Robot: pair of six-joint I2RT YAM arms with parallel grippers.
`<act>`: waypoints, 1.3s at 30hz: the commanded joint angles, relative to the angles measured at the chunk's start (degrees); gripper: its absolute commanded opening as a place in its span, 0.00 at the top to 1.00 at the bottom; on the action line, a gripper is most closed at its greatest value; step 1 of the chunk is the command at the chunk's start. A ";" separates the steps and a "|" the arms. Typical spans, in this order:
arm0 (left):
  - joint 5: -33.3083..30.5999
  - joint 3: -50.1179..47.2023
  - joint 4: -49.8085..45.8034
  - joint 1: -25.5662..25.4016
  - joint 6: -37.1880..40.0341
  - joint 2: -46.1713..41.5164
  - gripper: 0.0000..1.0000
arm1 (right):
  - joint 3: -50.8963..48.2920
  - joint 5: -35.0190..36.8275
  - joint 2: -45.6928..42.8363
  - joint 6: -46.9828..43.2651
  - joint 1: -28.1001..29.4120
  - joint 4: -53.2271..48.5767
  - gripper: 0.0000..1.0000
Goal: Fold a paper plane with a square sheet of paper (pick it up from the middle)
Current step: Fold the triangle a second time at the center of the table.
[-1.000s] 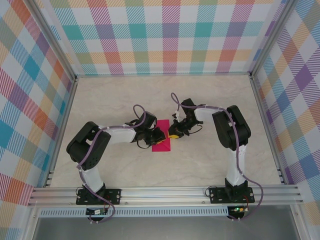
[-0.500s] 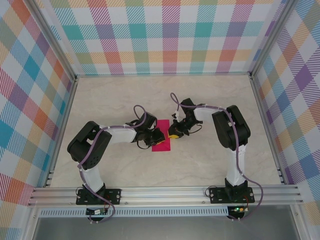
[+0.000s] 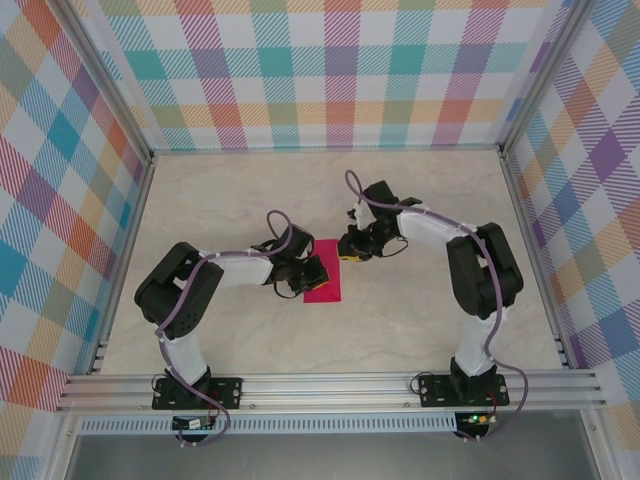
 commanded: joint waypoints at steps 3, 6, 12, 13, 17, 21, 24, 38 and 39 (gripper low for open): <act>-3.48 -0.50 -6.05 -0.26 -0.85 1.46 0.90 | -2.50 -2.06 2.35 0.98 1.37 0.58 0.87; -3.66 -0.52 -6.28 -0.34 -0.89 1.33 0.90 | -1.30 -4.47 4.59 0.81 2.00 1.49 0.88; -3.67 -0.01 -6.46 -0.34 -0.87 1.31 0.91 | 1.15 -5.83 8.16 0.41 2.73 0.80 0.89; -3.66 0.08 -6.46 -0.34 -0.92 1.25 0.91 | 1.16 -5.68 8.45 0.18 2.81 0.72 0.89; -3.41 0.60 -6.63 -0.34 -0.86 0.96 0.91 | 0.53 -4.03 10.10 -0.91 2.81 -0.37 0.89; -2.93 1.84 -6.40 -0.34 0.40 -0.21 0.91 | 0.69 -0.27 12.09 -2.52 2.82 -2.18 0.90; -1.87 3.18 -5.32 -0.28 2.21 -1.48 0.91 | 0.88 2.51 13.32 -3.77 2.86 -3.64 0.90; -4.88 4.37 -7.75 1.63 5.80 1.35 0.91 | 0.53 7.02 14.78 -4.99 2.82 -5.68 0.90; -5.14 3.73 -7.29 2.00 5.77 1.26 0.91 | 0.61 7.32 14.96 -5.01 2.85 -5.90 0.90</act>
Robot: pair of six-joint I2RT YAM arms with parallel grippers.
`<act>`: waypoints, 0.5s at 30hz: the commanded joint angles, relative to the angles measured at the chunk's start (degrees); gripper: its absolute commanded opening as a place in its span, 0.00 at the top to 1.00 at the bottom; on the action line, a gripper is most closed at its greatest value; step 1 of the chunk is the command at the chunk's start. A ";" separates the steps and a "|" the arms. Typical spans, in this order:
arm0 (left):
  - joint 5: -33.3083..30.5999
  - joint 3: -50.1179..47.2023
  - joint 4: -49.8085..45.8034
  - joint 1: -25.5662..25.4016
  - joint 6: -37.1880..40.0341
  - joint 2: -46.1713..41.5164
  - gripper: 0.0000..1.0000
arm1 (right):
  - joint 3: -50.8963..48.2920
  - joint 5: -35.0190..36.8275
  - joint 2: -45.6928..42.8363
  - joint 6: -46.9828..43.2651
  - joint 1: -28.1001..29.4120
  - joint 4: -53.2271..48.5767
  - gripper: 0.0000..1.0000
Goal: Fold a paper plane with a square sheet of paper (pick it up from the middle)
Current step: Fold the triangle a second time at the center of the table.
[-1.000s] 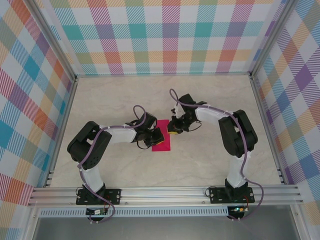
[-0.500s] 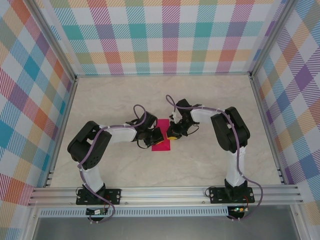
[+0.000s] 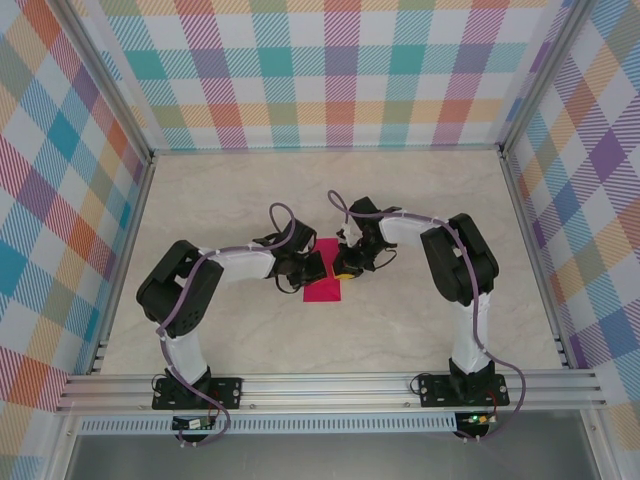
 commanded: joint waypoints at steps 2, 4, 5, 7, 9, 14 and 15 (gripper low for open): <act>-1.84 -1.97 -0.39 1.93 1.11 0.39 0.91 | -0.79 8.86 4.35 -1.67 0.05 -4.15 0.90; -2.02 -3.61 0.61 2.95 1.17 0.40 0.91 | -0.76 10.49 4.79 -2.07 0.08 -4.87 0.90; -1.99 -4.32 0.97 3.64 1.15 0.40 0.91 | -0.80 11.27 4.98 -2.13 0.07 -5.30 0.90; -1.87 -5.87 2.16 5.22 1.13 0.32 0.91 | -0.76 13.20 5.50 -2.28 0.02 -6.17 0.90; -1.69 -7.33 3.16 7.04 0.99 0.07 0.90 | -0.87 14.44 5.71 -2.37 0.04 -6.70 0.91; -1.96 -8.43 3.59 11.44 0.75 -1.23 0.86 | -1.06 15.23 5.79 -2.29 0.04 -6.99 0.90; -2.15 -8.18 3.31 12.19 1.15 -1.72 0.86 | -1.06 15.20 5.71 -2.32 0.02 -6.85 0.90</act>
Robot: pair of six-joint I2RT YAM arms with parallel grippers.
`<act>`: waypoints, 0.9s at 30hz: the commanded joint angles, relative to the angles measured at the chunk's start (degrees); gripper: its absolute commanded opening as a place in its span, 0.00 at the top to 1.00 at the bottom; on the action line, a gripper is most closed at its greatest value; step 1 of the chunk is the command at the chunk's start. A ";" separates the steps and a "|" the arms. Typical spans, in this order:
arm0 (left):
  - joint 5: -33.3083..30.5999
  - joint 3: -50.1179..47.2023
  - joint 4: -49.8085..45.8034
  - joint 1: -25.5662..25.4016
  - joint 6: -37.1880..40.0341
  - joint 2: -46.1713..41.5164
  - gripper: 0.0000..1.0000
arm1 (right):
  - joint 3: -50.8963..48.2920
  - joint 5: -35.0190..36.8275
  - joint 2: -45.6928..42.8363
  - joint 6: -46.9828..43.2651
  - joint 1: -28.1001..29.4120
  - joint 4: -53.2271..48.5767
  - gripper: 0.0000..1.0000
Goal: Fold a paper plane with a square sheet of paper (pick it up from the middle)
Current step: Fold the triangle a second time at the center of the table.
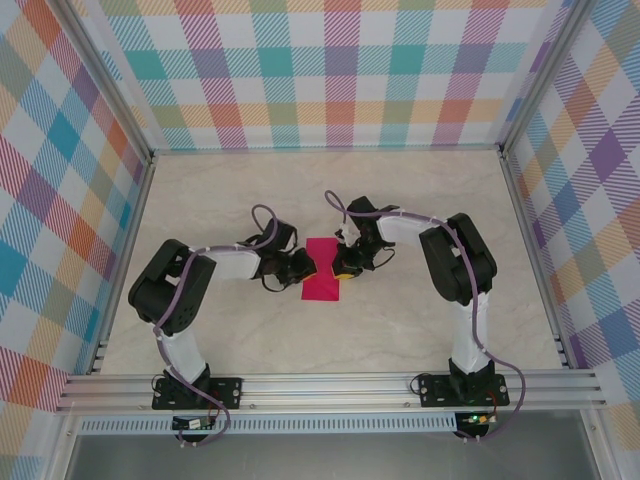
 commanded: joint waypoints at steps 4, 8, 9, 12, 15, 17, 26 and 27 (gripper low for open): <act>-7.51 -0.33 -5.06 6.47 2.46 -3.17 0.84 | -2.46 12.74 4.96 -0.86 -0.52 -4.71 0.90; -2.58 1.28 -3.23 6.02 3.33 -6.18 0.82 | -2.38 11.72 4.64 -0.82 -0.49 -4.54 0.90; -1.38 1.23 -2.43 5.56 2.96 -6.72 0.82 | -2.46 11.38 4.55 -0.81 -0.50 -4.43 0.90; 0.43 1.11 -1.27 3.17 2.13 -7.62 0.83 | -2.72 10.91 4.24 -0.77 -0.43 -4.15 0.90; 1.87 1.16 0.89 0.19 0.04 -5.78 0.86 | -2.86 10.02 4.22 -0.60 -0.50 -3.77 0.90; 3.18 1.32 3.14 -1.43 -0.98 -3.56 0.89 | -2.89 9.65 4.32 -0.46 -0.43 -3.50 0.90; 0.28 1.41 1.63 -2.64 -1.04 0.98 0.97 | -1.59 6.34 2.73 -0.12 -0.50 -2.12 0.90; -0.29 1.25 1.22 -2.75 -0.83 1.31 0.98 | -1.39 5.75 2.18 -0.11 -0.50 -1.79 0.90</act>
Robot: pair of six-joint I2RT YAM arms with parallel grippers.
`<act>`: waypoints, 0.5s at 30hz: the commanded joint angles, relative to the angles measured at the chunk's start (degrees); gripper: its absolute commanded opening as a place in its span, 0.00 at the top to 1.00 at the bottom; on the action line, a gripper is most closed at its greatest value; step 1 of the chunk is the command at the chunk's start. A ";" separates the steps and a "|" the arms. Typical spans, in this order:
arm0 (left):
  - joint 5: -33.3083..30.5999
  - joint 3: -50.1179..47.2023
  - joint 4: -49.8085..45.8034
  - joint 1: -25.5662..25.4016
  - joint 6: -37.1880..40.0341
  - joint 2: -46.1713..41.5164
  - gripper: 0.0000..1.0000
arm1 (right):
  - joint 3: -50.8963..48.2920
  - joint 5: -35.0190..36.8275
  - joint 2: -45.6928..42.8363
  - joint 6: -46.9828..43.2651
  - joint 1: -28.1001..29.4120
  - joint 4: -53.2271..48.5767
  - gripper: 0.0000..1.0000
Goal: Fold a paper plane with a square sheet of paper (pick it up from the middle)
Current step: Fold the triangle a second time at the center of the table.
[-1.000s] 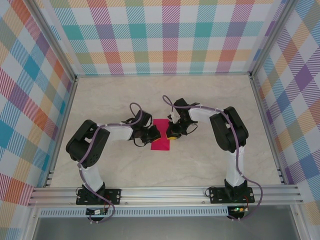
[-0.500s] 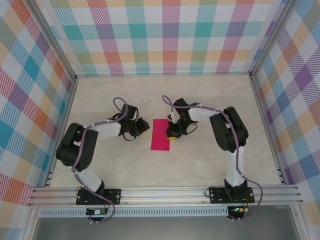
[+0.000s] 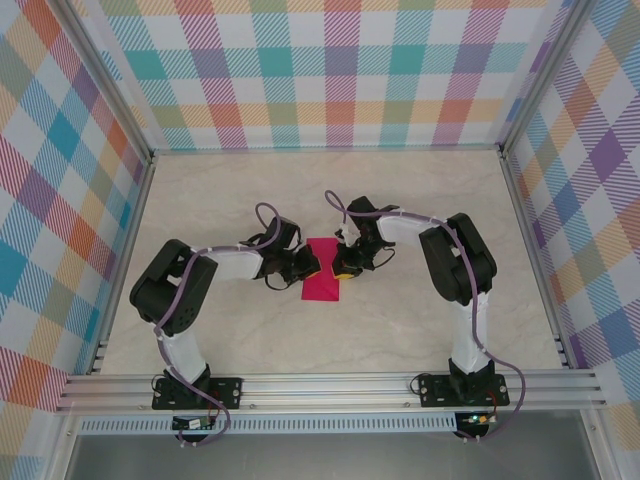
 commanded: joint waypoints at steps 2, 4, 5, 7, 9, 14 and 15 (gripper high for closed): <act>-2.46 0.05 -2.53 -0.02 0.55 1.19 0.98 | -1.11 5.11 1.17 -0.11 -0.48 -1.60 0.90; -3.80 -0.05 -4.03 -0.09 0.67 1.44 0.99 | -0.35 3.29 -0.34 0.17 -0.43 -1.09 0.90; -4.28 -0.19 -4.62 -0.11 0.78 1.64 1.00 | -0.03 2.43 -1.31 0.50 -0.47 -0.76 0.90; -4.71 -0.79 -5.22 -0.11 0.61 1.76 1.00 | 0.35 -0.08 -3.70 1.26 -0.40 0.34 0.89; -4.73 -1.29 -5.27 -0.12 0.59 1.69 1.00 | -0.10 -1.95 -5.74 2.81 -0.27 1.67 0.89; -5.42 -1.74 -5.95 -0.19 0.49 1.77 1.00 | -3.59 -1.90 -8.49 7.77 2.93 4.24 0.90; -5.49 -1.84 -5.94 -0.20 0.49 1.93 1.00 | -4.47 -1.81 -8.71 8.91 3.77 4.94 0.90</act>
